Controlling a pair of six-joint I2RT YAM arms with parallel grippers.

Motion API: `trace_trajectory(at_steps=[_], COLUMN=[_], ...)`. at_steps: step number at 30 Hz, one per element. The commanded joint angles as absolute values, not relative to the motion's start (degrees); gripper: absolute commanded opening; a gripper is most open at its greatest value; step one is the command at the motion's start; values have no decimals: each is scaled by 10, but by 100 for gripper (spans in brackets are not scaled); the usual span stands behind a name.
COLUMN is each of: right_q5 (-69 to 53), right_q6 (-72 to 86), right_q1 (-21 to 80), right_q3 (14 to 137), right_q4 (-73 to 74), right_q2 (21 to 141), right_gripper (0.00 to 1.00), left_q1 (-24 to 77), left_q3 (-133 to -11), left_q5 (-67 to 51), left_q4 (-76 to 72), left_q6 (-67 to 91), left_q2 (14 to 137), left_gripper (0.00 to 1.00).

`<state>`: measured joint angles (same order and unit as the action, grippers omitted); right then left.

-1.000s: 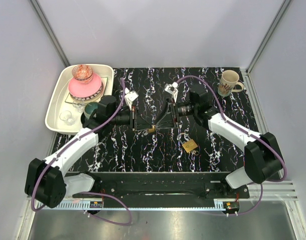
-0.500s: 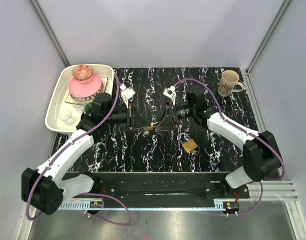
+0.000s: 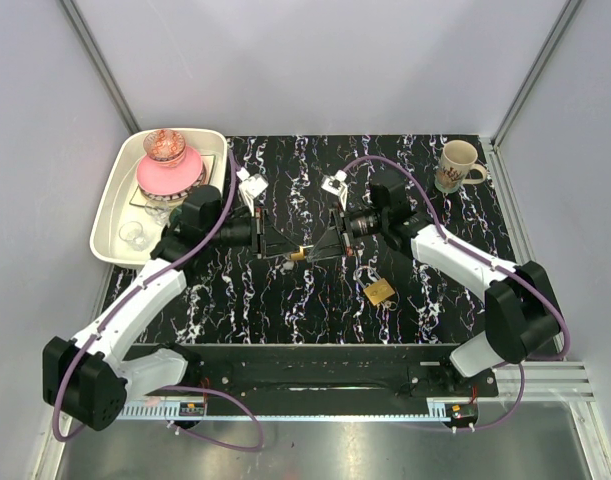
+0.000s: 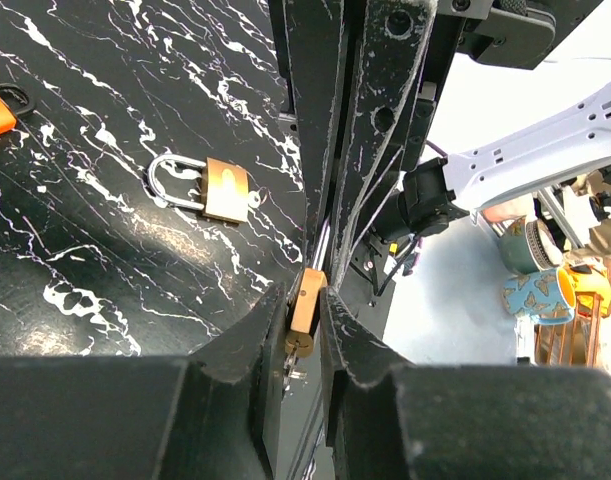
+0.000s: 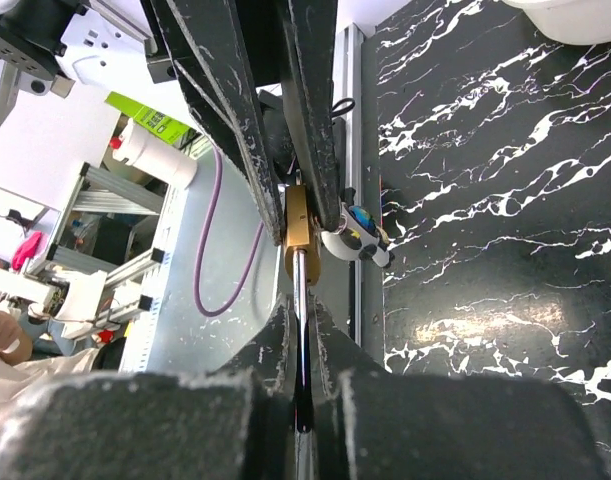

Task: Lock with the key
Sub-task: Lock the lock.

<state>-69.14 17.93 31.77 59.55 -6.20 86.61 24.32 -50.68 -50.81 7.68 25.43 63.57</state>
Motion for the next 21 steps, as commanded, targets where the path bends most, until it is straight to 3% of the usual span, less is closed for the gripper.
trace_trajectory(at_steps=[1,5,6,7,10,21], right_q5=[-665,-658,-657,-654,-643,-631], right_q6=[191,191,194,200,209,261], right_q1=[324,324,324,324,324,324], right_q3=[613,608,605,603,600,613], right_q4=[-96,-98,-102,-112,-120,-156], right_q2=[865,857,854,853,850,847], right_gripper=[0,0,0,0,0,0], left_q1=[249,225,220,215,192,139], left_q3=[-527,-518,-514,-510,-498,-382], left_q5=[-522,-506,-505,-502,-485,-542], left_q4=[42,22,17,11,7,-189], left_q6=[262,282,286,287,295,325], left_q2=[622,607,602,592,578,544], left_gripper=[5,31,51,61,78,84])
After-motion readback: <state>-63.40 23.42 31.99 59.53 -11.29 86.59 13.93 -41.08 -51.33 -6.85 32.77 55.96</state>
